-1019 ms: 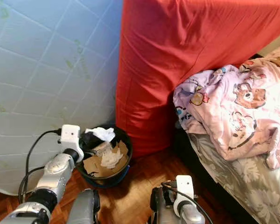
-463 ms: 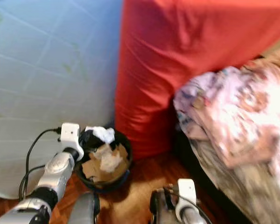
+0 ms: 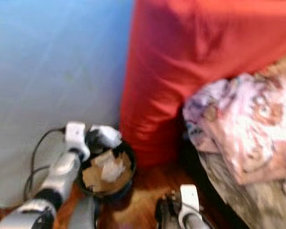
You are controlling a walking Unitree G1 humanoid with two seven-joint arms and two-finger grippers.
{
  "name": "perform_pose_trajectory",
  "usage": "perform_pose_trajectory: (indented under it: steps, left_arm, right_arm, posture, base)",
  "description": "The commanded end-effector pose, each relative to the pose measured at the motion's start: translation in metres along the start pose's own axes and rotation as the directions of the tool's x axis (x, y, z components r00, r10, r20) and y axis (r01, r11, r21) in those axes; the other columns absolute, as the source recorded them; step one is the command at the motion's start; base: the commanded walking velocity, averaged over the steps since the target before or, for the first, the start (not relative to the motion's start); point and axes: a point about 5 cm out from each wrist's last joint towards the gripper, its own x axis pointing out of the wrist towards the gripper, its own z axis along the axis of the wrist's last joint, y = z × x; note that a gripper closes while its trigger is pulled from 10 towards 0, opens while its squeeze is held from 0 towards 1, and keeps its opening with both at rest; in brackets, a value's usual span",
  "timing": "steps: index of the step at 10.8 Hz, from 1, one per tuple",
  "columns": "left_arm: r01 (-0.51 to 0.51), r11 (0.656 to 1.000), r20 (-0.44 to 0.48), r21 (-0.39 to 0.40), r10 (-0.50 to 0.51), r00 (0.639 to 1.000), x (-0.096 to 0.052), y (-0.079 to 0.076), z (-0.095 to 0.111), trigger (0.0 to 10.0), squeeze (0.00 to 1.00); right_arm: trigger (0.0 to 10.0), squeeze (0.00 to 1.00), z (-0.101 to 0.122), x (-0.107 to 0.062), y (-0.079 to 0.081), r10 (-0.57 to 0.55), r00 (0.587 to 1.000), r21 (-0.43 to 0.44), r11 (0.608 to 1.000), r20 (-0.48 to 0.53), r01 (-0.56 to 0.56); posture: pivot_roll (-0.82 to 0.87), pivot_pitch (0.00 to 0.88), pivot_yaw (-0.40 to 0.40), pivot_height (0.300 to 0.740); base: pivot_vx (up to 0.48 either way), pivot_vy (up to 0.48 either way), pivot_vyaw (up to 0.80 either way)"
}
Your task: Clean up the room
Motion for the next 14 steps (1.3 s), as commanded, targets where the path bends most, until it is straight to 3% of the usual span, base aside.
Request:
perform_pose_trajectory:
  steps: [1, 2, 5, 7, 10, 12, 13, 14]
  left_arm:
    - [-0.002, 1.0, -0.031, -0.009, 0.002, 1.0, -0.003, -0.001, -0.008, 10.0, 0.0]
    - [-0.006, 1.0, -0.049, -0.016, 0.006, 0.999, -0.004, -0.001, -0.011, 10.0, 0.0]
    - [-0.013, 0.998, -0.236, -0.055, 0.0, 0.972, -0.012, -0.006, -0.041, 10.0, 0.0]
    - [-0.002, 1.0, -0.32, -0.031, -0.008, 0.947, -0.017, -0.009, -0.053, 10.0, 0.0]
    - [-0.114, 0.993, -0.337, -0.036, 0.095, 0.937, -0.016, 0.001, -0.052, 10.0, 0.0]
    - [-0.177, 0.984, -0.336, 0.015, 0.172, 0.926, -0.018, 0.009, -0.052, 10.0, 0.0]
    - [-0.227, 0.969, -0.357, 0.093, 0.246, 0.901, -0.021, 0.017, -0.054, 10.0, 0.0]
    - [-0.251, 0.962, -0.367, 0.106, 0.272, 0.89, -0.022, 0.02, -0.055, 10.0, 0.0]
  right_arm:
    - [10.0, 0.0, -0.021, -0.006, 0.001, 0.004, 0.997, 0.011, 1.0, -0.074, -0.003]
    - [10.0, 0.0, -0.021, -0.006, 0.0, 0.003, 0.997, 0.01, 1.0, -0.075, -0.003]
    - [10.0, 0.0, -0.019, -0.006, -0.002, 0.0, 0.998, 0.002, 1.0, -0.071, 0.0]
    - [10.0, 0.0, -0.018, -0.006, -0.005, -0.013, 0.999, 0.009, 1.0, -0.052, 0.013]
    - [10.0, 0.0, -0.024, -0.011, -0.014, -0.024, 0.999, 0.006, 1.0, -0.04, 0.024]
    - [10.0, 0.0, -0.023, -0.011, -0.015, -0.023, 0.999, 0.002, 1.0, -0.033, 0.023]
    - [10.0, 0.0, -0.022, -0.011, -0.015, -0.021, 0.999, -0.003, 1.0, -0.031, 0.021]
    - [10.0, 0.0, -0.022, -0.011, -0.015, -0.021, 0.999, -0.004, 1.0, -0.028, 0.021]
  posture:
    - [0.09, 0.175, -0.049, 0.589]
    - [0.08, 0.188, -0.049, 0.589]
    - [0.02, 0.247, -0.044, 0.589]
    - [-0.03, 0.277, -0.048, 0.589]
    - [-0.07, 0.326, -0.073, 0.589]
    - [-0.09, 0.352, -0.084, 0.589]
    - [-0.09, 0.361, -0.086, 0.589]
    - [-0.11, 0.383, -0.087, 0.589]
  base:
    - [0.0, 0.0, 0.0]
    - [0.0, 0.0, 0.0]
    - [0.0, 0.0, 0.0]
    - [0.0, 0.0, 0.0]
    - [0.0, 0.0, 0.0]
    - [0.0, 0.0, 0.0]
    - [0.0, 0.0, 0.0]
    - [0.0, 0.0, 0.0]
